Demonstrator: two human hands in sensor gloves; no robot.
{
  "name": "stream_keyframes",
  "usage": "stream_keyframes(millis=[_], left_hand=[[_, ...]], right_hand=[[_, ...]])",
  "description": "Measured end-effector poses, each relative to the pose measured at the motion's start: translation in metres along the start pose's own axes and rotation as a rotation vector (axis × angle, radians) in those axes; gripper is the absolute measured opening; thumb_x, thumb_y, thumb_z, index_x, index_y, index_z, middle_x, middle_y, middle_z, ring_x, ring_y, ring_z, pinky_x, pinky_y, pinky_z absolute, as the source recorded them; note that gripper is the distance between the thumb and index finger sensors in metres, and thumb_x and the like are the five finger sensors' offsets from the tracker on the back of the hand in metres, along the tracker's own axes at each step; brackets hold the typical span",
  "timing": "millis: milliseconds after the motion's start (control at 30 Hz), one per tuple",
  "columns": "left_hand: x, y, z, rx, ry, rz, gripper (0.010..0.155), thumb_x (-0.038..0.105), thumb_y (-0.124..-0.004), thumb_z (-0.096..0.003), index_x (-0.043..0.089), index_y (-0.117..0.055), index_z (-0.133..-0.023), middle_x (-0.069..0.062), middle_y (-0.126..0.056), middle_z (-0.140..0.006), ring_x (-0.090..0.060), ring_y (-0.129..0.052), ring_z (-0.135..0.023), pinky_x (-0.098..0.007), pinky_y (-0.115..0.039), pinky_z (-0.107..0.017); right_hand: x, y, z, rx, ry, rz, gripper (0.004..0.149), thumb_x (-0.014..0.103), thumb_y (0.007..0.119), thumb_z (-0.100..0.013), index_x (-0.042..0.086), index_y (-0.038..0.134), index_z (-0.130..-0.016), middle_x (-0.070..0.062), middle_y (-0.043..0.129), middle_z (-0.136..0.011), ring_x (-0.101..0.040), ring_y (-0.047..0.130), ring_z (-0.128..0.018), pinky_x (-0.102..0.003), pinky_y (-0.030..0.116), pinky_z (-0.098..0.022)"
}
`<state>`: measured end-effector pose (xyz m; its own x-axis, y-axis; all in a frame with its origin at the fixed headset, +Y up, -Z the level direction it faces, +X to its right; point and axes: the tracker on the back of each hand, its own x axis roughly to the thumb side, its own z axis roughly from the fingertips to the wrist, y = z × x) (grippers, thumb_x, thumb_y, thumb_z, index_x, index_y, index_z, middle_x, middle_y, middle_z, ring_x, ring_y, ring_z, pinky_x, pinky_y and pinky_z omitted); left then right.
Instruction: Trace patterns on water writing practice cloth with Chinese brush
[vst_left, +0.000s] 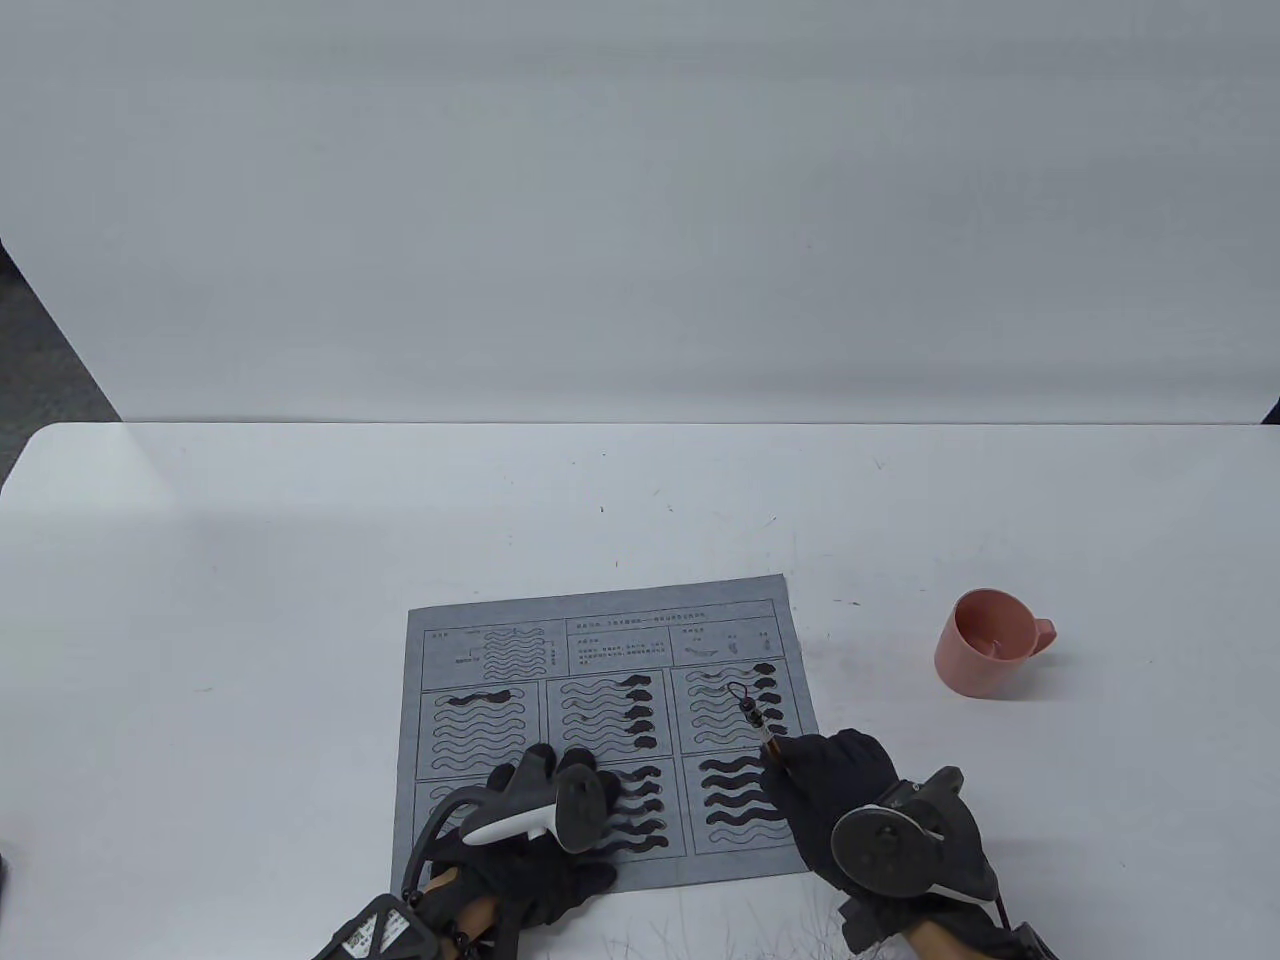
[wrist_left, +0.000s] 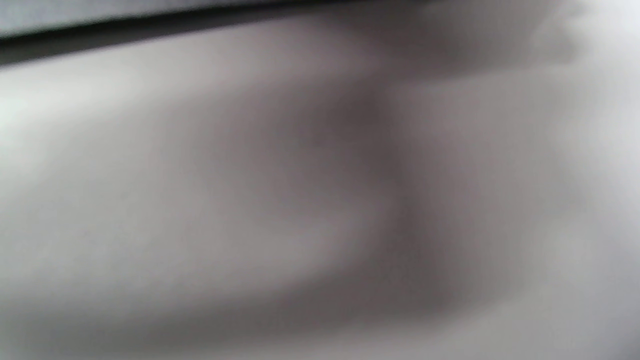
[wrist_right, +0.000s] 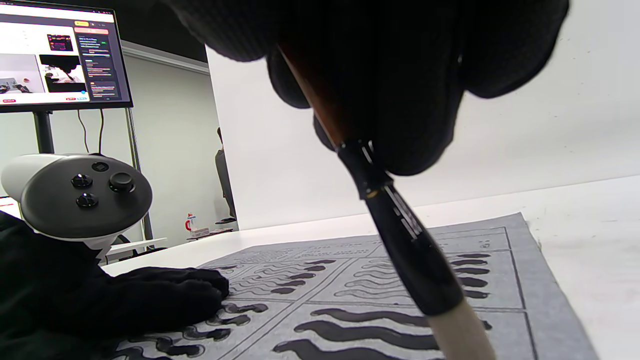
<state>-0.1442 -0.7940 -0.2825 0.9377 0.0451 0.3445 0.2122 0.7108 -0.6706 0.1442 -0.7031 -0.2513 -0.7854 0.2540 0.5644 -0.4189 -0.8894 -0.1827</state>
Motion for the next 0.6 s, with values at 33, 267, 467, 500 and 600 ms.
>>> stream_keyframes(millis=[33,267,467,500,600], left_hand=[[0.0000,0.0000,0.0000,0.000,0.000,0.000,0.084,0.067,-0.042,-0.0432,0.046,0.023,-0.093,0.010,0.035,-0.100,-0.033,0.032,-0.095,-0.060,0.008,-0.071],[-0.0002,0.0000,0.0001,0.000,0.000,0.000,0.084,0.067,-0.042,-0.0433,0.046,0.023,-0.093,0.010,0.035,-0.100,-0.033,0.032,-0.095,-0.060,0.008,-0.071],[-0.0002,0.0000,0.0002,0.000,0.000,0.000,0.084,0.067,-0.042,-0.0432,0.046,0.023,-0.093,0.010,0.035,-0.100,-0.033,0.031,-0.095,-0.060,0.008,-0.071],[-0.0002,0.0000,0.0002,0.000,0.000,0.000,0.084,0.067,-0.042,-0.0432,0.046,0.023,-0.093,0.010,0.035,-0.100,-0.033,0.032,-0.095,-0.060,0.008,-0.071],[-0.0002,-0.0001,0.0003,0.000,0.000,0.000,0.084,0.067,-0.042,-0.0432,0.046,0.023,-0.093,0.010,0.035,-0.100,-0.033,0.031,-0.095,-0.060,0.008,-0.071]], right_hand=[[0.0000,-0.0001,0.0000,-0.001,0.000,0.000,0.040,0.032,0.066,-0.056,0.007,0.078,-0.085,-0.015,0.096,-0.075,-0.034,0.101,-0.057,-0.064,0.074,-0.054],[-0.0007,-0.0004,0.0000,-0.013,-0.001,-0.013,0.040,0.032,0.066,-0.056,0.007,0.077,-0.085,-0.015,0.096,-0.076,-0.034,0.101,-0.058,-0.064,0.074,-0.054],[-0.0039,-0.0035,0.0013,-0.056,0.014,-0.099,0.041,0.033,0.066,-0.056,0.007,0.077,-0.086,-0.015,0.096,-0.076,-0.034,0.101,-0.058,-0.064,0.074,-0.054],[-0.0053,-0.0042,0.0016,-0.065,0.023,-0.121,0.041,0.033,0.066,-0.056,0.008,0.077,-0.086,-0.015,0.096,-0.077,-0.034,0.101,-0.059,-0.064,0.074,-0.054],[-0.0093,-0.0073,0.0028,-0.116,0.046,-0.224,0.041,0.033,0.066,-0.056,0.008,0.077,-0.086,-0.015,0.096,-0.078,-0.034,0.101,-0.060,-0.064,0.075,-0.054]])
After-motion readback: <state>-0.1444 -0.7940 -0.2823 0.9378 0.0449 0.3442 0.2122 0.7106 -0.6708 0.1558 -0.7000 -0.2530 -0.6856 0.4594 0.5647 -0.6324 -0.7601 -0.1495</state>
